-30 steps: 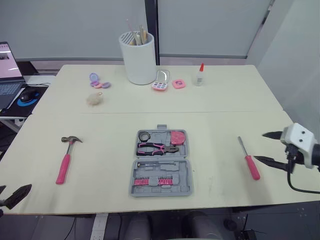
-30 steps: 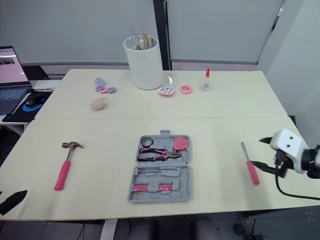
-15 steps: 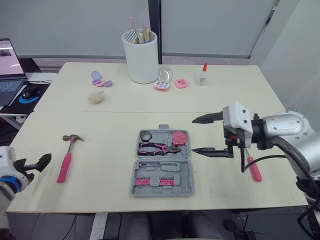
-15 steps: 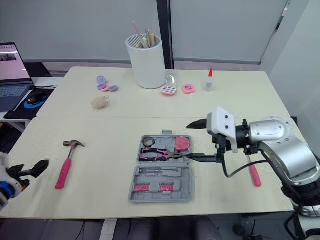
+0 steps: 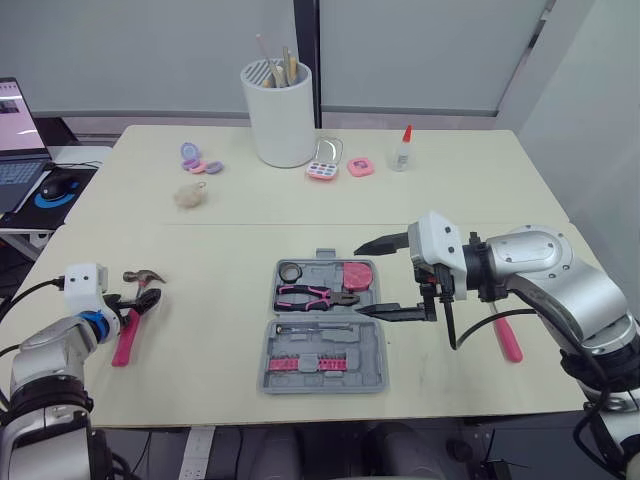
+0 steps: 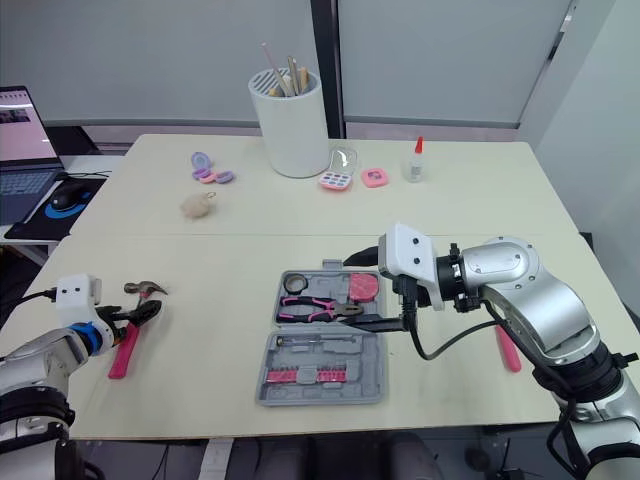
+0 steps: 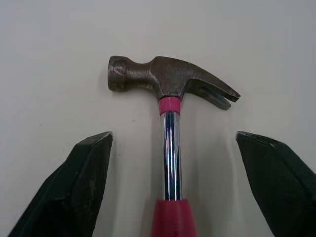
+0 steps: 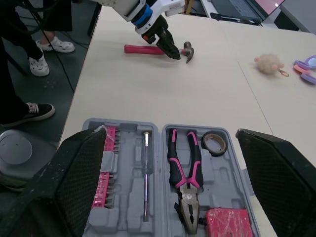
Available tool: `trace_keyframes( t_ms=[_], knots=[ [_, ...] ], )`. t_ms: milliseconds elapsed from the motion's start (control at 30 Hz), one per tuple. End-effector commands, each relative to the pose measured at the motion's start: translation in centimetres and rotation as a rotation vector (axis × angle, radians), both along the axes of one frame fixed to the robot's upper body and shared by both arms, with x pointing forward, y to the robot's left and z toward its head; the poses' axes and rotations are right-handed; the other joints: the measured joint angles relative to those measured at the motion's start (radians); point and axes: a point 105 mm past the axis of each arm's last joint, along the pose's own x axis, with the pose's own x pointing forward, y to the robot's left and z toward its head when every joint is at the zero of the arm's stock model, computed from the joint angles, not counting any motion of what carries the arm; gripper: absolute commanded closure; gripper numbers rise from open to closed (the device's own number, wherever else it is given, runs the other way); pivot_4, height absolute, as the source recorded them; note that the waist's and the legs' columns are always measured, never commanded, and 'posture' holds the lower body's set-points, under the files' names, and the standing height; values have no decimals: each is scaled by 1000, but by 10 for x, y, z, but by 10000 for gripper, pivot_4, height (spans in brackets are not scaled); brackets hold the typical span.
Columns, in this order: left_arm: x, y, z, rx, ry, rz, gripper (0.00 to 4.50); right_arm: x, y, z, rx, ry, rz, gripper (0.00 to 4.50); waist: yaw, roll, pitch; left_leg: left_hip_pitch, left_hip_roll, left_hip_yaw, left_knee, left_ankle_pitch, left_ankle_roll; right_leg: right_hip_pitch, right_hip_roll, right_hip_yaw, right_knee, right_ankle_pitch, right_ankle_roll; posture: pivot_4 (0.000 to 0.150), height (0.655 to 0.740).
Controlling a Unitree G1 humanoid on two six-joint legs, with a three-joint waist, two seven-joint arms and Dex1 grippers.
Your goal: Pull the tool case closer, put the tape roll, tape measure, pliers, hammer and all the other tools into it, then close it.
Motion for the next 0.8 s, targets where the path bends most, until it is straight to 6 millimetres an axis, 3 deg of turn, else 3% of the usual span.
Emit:
trace_keyframes(
  t_ms=[33, 333, 533, 667, 800],
  knots=[
    [1, -4, -6, -2, 33, -15, 15410, -4, -3, 7, 0, -51, 2, 0, 0, 0, 0, 0, 0, 0, 0, 0, 0, 0, 0, 0, 0, 0, 0, 1500, 7376],
    [-1, -3, -7, 2, 21, -16, 43514, -6, -9, 2, -11, -51, -23, 0, 1, 0, 0, 0, 0, 0, 0, 0, 0, 0, 0, 0, 0, 0, 0, 1500, 7376],
    [-5, -16, 7, 25, -39, -98, 44469, -6, -10, 2, -10, -54, -31, 0, -3, 1, 0, 0, 0, 0, 0, 0, 0, 0, 0, 0, 0, 0, 0, 1500, 7376],
    [-22, -58, 16, 46, -88, -210, 44469, -5, -13, 3, -10, -50, -47, 0, -2, 0, 0, 0, 0, 1, 0, 0, 0, 0, -1, 2, 0, 0, 0, 1500, 7376],
    [-38, -102, 10, 1, -98, -219, 44469, -5, -14, 2, -10, -42, -50, 0, 2, 0, 0, 0, 0, 0, 0, 0, 0, 1, -1, 1, 0, 0, 0, 1500, 7376]
  ],
)
